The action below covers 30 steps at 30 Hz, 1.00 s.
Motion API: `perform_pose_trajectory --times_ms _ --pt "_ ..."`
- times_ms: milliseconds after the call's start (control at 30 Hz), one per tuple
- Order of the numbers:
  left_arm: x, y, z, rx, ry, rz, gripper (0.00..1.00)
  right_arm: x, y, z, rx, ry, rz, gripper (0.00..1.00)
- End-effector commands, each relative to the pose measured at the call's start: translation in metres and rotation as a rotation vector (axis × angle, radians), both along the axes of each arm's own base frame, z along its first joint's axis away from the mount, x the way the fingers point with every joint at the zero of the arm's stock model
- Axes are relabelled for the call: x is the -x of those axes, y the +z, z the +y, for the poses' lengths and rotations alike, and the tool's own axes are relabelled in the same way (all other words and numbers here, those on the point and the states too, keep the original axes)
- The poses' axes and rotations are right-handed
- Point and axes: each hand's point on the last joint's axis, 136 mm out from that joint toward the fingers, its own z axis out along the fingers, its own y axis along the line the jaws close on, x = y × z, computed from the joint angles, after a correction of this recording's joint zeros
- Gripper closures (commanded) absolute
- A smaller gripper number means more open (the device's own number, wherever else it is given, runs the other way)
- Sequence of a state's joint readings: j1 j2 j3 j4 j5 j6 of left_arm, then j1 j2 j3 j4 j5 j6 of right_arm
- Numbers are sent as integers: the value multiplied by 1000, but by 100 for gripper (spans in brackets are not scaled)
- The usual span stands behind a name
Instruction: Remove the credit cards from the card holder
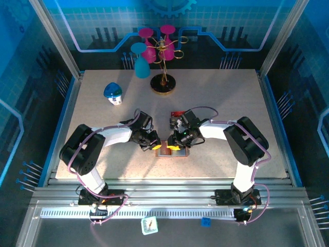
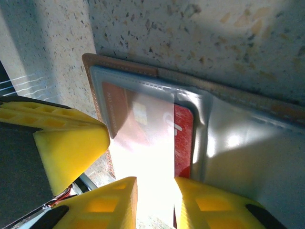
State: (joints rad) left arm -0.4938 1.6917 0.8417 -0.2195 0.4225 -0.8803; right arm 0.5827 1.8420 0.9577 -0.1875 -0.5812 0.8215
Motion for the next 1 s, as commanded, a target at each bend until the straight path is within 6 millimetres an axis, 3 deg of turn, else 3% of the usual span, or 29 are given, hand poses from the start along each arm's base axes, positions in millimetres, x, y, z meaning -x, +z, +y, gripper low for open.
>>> perform_pose_trajectory --times_ms 0,700,967 --pt "-1 6 2 -16 -15 -16 90 5 1 -5 52 11 -6 73" --pt "12 -18 6 -34 -15 42 92 3 17 1 -21 1 -41 73" --pt "13 -18 7 -38 -19 41 92 8 2 -1 -5 8 7 73"
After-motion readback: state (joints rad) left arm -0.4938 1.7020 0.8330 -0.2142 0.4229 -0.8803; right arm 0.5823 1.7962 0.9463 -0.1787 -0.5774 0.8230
